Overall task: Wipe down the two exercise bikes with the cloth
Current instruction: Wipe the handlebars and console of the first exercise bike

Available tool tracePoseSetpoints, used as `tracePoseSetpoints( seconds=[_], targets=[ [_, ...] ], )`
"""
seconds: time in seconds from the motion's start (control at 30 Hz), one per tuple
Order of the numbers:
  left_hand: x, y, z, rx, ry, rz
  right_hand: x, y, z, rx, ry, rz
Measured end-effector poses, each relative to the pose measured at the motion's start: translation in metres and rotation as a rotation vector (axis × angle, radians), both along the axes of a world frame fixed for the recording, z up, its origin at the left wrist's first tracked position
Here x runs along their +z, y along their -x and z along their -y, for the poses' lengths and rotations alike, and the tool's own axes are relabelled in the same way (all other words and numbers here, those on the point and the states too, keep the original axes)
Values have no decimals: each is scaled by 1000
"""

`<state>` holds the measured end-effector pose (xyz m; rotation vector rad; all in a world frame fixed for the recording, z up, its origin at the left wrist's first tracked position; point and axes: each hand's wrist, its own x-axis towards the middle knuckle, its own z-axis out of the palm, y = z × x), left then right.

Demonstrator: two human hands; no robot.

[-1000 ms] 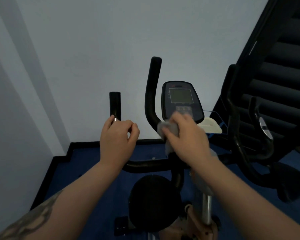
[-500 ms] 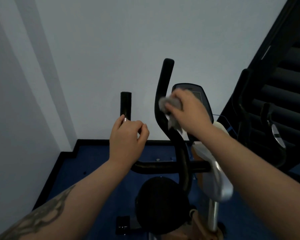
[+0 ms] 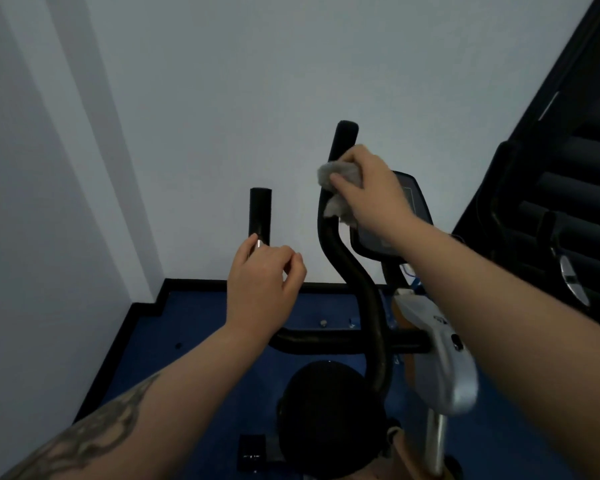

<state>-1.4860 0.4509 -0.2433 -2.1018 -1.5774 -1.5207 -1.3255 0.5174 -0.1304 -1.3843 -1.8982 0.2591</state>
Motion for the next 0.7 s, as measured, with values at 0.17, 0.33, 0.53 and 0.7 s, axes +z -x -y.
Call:
tracePoseSetpoints(
  seconds=[0.17, 0.33, 0.53, 0.7],
  targets=[
    [0, 0, 0, -5, -2, -15, -44, 26, 27, -90, -67, 192],
    [-2, 0, -1, -1, -4, -12, -32, -6, 48, 157, 106, 368],
    [-1, 1, -1, -14, -15, 0, -12, 12, 9, -15, 30, 84],
    [-1, 0, 0, -13, -11, -8, -68, 2, 59, 18, -72, 45]
  ],
)
